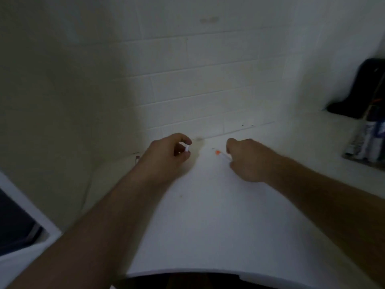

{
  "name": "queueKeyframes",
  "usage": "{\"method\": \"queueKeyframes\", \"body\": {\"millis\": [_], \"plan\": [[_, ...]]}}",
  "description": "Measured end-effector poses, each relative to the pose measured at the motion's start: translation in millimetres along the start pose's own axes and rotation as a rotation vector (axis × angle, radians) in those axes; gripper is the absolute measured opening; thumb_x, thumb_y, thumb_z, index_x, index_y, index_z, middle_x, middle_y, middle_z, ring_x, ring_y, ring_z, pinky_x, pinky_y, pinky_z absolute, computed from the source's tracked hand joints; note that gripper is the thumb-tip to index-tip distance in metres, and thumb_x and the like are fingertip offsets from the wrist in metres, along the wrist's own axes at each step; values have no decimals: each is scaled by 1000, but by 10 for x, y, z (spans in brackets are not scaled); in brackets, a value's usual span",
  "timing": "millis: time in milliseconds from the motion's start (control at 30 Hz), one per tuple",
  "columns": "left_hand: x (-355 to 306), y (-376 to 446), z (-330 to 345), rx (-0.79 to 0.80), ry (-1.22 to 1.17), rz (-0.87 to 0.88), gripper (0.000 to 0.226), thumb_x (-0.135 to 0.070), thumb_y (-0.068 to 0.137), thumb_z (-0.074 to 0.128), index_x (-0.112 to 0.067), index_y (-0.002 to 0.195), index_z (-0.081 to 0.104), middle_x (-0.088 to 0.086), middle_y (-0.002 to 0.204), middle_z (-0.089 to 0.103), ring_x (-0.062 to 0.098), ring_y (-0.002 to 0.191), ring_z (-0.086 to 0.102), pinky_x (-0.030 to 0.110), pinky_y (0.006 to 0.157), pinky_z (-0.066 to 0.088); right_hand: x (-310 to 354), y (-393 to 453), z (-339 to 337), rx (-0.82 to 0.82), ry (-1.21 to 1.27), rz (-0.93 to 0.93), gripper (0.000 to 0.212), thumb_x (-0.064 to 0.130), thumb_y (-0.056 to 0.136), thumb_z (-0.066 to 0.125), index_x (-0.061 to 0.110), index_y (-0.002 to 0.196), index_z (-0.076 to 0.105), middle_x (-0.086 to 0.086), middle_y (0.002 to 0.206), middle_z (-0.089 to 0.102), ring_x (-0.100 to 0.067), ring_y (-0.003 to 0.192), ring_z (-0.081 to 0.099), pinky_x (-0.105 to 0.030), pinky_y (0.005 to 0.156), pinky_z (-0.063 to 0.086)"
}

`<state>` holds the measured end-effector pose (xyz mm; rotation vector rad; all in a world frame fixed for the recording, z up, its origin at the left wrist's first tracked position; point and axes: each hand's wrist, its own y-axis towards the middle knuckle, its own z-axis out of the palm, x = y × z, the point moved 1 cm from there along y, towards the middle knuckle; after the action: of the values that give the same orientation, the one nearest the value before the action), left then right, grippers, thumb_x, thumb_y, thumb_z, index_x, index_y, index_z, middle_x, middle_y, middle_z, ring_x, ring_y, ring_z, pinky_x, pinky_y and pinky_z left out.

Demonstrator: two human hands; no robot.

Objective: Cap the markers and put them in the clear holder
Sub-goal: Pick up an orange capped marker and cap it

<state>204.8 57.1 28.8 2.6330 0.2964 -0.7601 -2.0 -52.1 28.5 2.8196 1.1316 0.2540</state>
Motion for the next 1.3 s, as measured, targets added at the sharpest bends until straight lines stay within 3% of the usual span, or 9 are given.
{"method": "queueKeyframes", "body": {"millis": [67,167,233,367,433,533,667,1100,1300], "plan": [[-123,-47,102,-2,-160,8,26,-40,90,65,-44,115,59,-19,93,72,1,89,67,28,79,54,-244,-90,-153,138,-103,32,31,21,97,49,12,125,44,-19,116,62,-34,101,62,-31,71,41],[-233,31,185,-16,-280,39,15,-31,85,74,-34,100,71,-16,89,75,3,87,71,31,85,56,-638,-199,-259,204,-116,142,34,19,97,46,12,130,43,-17,115,62,-30,91,60,-33,74,48],[-306,136,226,28,-368,41,11,-23,83,78,-30,91,75,-11,88,76,6,86,72,32,85,54,-837,-271,-206,114,26,222,28,18,98,44,16,126,49,-15,104,63,-28,80,56,-34,72,48],[-568,352,389,104,-461,75,8,-20,94,66,-23,93,74,-2,85,74,9,75,65,30,68,52,-1052,-379,11,-306,310,270,33,14,98,40,31,116,61,-4,75,60,-21,61,57,-32,60,45],[-716,421,548,119,-501,83,15,-17,100,56,-19,97,71,-1,88,73,9,75,65,27,69,53,-1052,-374,52,-438,474,250,28,22,102,40,31,121,60,-6,86,67,-25,72,61,-31,67,44],[-803,470,822,102,-571,49,23,-11,101,51,-21,95,71,-2,85,70,8,72,63,29,70,52,-1016,-389,63,-464,463,141,30,32,105,43,28,130,58,-3,107,71,-27,95,64,-30,79,45],[-703,483,1035,-17,-430,86,19,-15,96,60,-29,92,73,-8,81,72,5,65,62,26,70,53,-1006,-431,67,-493,278,-17,24,28,101,50,25,122,60,-3,109,70,-27,98,63,-35,83,47],[-758,407,1059,-44,-271,149,20,-18,94,61,-33,97,74,-15,75,69,-3,68,61,13,69,46,-978,-424,159,-395,163,-48,29,40,95,45,35,120,58,5,97,67,-22,88,62,-38,75,51],[-763,409,1086,-15,-135,230,22,-14,93,62,-28,104,75,-13,96,74,-1,87,62,3,77,40,-942,-448,169,-398,126,-72,24,35,98,52,32,119,62,1,91,64,-24,80,60,-37,68,49]]}}
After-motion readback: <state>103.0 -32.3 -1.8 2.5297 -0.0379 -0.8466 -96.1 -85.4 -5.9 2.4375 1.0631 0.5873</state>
